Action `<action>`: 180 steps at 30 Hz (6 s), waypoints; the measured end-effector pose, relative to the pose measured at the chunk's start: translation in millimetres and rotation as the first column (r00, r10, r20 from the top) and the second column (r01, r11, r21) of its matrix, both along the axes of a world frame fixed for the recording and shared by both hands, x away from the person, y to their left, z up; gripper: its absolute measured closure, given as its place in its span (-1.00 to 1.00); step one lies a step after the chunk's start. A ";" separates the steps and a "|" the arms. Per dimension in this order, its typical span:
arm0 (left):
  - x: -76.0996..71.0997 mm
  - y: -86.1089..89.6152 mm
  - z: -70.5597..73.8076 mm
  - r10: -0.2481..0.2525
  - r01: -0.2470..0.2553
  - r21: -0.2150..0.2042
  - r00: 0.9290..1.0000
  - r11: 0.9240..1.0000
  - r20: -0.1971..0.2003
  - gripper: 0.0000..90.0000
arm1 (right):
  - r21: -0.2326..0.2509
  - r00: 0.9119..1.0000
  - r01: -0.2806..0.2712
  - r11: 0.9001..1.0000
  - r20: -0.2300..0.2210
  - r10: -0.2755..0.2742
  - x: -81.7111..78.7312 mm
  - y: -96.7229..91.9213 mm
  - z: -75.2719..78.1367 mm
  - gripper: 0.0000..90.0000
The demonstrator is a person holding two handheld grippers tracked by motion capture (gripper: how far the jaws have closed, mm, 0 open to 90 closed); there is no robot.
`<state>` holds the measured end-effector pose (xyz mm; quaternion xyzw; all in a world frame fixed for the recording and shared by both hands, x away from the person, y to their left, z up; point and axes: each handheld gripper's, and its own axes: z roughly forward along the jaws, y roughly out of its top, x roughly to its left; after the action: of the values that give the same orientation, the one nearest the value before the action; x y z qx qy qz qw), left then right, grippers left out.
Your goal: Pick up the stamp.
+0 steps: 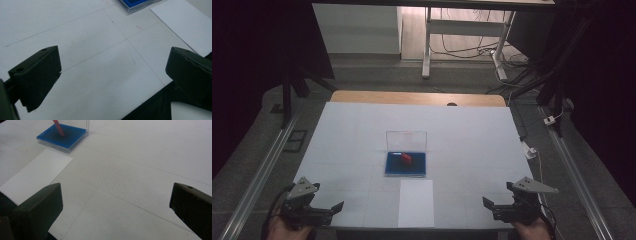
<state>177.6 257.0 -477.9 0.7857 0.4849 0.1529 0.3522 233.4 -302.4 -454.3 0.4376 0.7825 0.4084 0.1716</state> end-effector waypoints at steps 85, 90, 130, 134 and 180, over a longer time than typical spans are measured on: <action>105.6 -88.1 3.9 -0.219 0.220 -0.023 0.974 0.975 0.063 -1.00 | -0.068 0.995 -0.095 0.993 -0.036 0.093 0.3 10.8 -2.3 -1.00; 119.0 -101.9 0.6 -0.225 0.225 -0.001 0.972 0.974 0.061 -0.99 | -0.067 0.995 -0.098 0.993 -0.036 0.095 0.3 10.6 -2.4 -1.00; 180.6 -168.2 -22.5 -0.230 0.231 0.070 0.973 0.970 -0.028 -0.18 | -0.068 0.994 -0.105 0.992 -0.037 0.103 0.3 10.6 -2.5 -1.00; 180.4 -168.5 -21.6 -0.231 0.233 0.053 0.972 0.971 -0.035 0.06 | -0.068 0.994 -0.105 0.992 -0.038 0.103 0.4 10.5 -2.6 -1.00; 176.7 -145.0 12.7 -0.329 0.329 -0.041 0.944 0.943 -0.001 0.29 | -0.058 0.993 -0.118 0.991 -0.023 0.117 -1.4 9.6 -1.8 -1.00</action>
<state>354.3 112.0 -465.2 0.8490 0.3512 0.0794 0.3867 231.9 -292.8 -456.1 0.3893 0.8203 0.3902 0.1526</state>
